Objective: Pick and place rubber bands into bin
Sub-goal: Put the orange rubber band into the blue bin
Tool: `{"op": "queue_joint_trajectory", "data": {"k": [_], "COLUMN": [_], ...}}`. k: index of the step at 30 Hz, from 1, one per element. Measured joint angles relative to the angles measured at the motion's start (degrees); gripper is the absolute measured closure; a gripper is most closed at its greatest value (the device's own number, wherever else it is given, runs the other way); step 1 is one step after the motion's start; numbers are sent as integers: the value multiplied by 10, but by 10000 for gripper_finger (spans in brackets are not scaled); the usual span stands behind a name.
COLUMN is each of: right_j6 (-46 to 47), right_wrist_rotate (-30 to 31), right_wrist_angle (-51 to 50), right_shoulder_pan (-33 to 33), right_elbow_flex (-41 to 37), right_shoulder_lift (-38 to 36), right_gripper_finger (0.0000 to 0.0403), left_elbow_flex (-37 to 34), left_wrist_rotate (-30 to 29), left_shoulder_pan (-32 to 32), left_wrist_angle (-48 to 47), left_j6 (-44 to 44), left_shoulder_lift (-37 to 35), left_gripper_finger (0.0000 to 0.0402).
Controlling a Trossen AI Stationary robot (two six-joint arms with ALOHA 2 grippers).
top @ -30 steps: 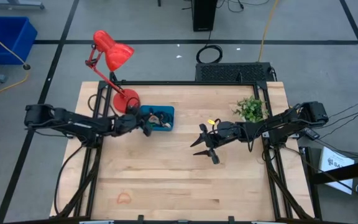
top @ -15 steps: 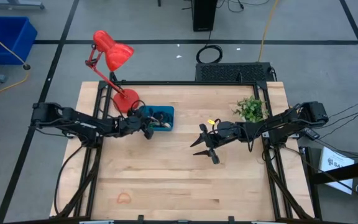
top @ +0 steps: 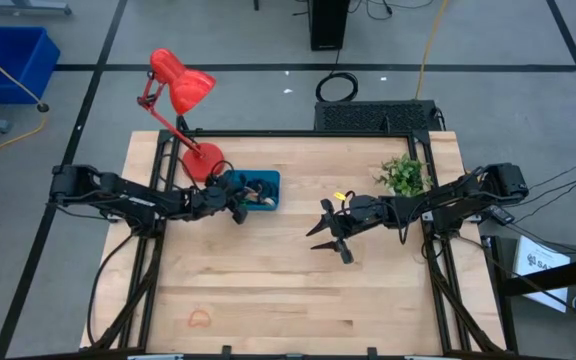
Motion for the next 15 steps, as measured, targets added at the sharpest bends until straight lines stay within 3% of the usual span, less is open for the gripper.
{"op": "queue_joint_trajectory", "data": {"k": [4,8,15], "right_j6": [0,0,1], "right_wrist_rotate": [0,0,0], "right_wrist_angle": [0,0,-5], "right_shoulder_pan": [0,0,0], "right_elbow_flex": [0,0,0], "right_shoulder_lift": [0,0,0], "right_gripper_finger": [229,231,230], "left_elbow_flex": [11,38,93], "left_wrist_rotate": [1,25,142], "left_shoulder_pan": [0,-10,-92], "left_wrist_angle": [-2,-1,-43], "left_j6": [9,72,218], "left_shoulder_lift": [-6,-37,-111], "left_gripper_finger": [255,223,188]}}
